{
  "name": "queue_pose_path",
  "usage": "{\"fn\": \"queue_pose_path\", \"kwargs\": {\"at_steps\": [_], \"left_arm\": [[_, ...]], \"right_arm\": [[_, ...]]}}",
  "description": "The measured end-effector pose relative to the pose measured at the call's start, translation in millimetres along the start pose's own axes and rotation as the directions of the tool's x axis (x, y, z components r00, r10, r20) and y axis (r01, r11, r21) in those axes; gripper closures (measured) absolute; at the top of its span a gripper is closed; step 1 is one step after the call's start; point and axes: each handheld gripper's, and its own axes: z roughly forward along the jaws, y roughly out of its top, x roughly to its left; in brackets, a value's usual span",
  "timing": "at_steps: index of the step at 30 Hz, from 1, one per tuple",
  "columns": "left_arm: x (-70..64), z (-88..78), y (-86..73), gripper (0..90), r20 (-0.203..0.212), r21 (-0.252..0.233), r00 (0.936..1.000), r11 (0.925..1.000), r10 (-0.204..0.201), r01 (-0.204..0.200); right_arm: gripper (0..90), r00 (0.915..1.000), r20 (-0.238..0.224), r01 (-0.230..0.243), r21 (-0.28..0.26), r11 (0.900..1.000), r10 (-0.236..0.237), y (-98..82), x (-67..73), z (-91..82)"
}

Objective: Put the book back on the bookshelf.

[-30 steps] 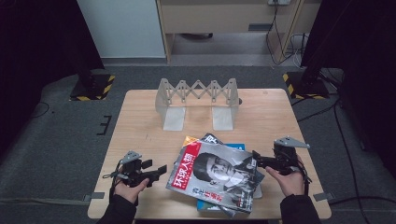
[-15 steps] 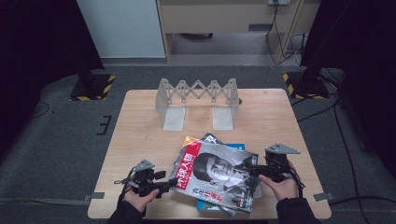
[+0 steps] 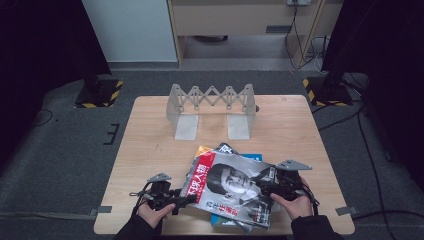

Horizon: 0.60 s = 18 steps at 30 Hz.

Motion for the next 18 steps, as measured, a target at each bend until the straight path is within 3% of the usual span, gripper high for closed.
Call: {"fn": "queue_pose_path", "kwargs": {"at_steps": [4, 13, 14, 16, 18], "left_arm": [[0.4, 4.8, 0.5, 33.8, 0.017, 0.007, 0.9997, 0.9998, -0.020, 0.020], [4.2, 10.0, 0.0, 33.2, 0.019, 0.036, 0.9996, 0.9991, -0.021, 0.021], [4.5, 10.5, -0.2, 30.3, 0.014, 0.040, 0.9999, 0.9992, -0.002, 0.001], [5.4, 10.7, -0.2, 25.3, 0.013, 0.047, 0.9999, 0.9989, 0.001, -0.002], [8.2, 11.7, -0.8, 25.1, 0.034, 0.057, 0.9993, 0.9983, -0.017, 0.015]], "right_arm": [[9.6, 1.0000, -0.008, 0.001, 0.015, 1.000, -0.001, -2.2, 2.1, 5.1], [9.1, 0.9997, 0.001, 0.024, 0.024, 0.999, -0.024, -3.8, 4.8, 9.1], [9.2, 0.9997, 0.001, 0.024, 0.024, 0.999, -0.024, -4.0, 4.7, 9.2], [9.2, 0.9997, 0.001, 0.023, 0.023, 0.999, -0.023, -4.2, 4.7, 9.3], [9.2, 0.9998, 0.001, 0.021, 0.024, 0.999, -0.022, -4.2, 4.8, 9.3]]}}
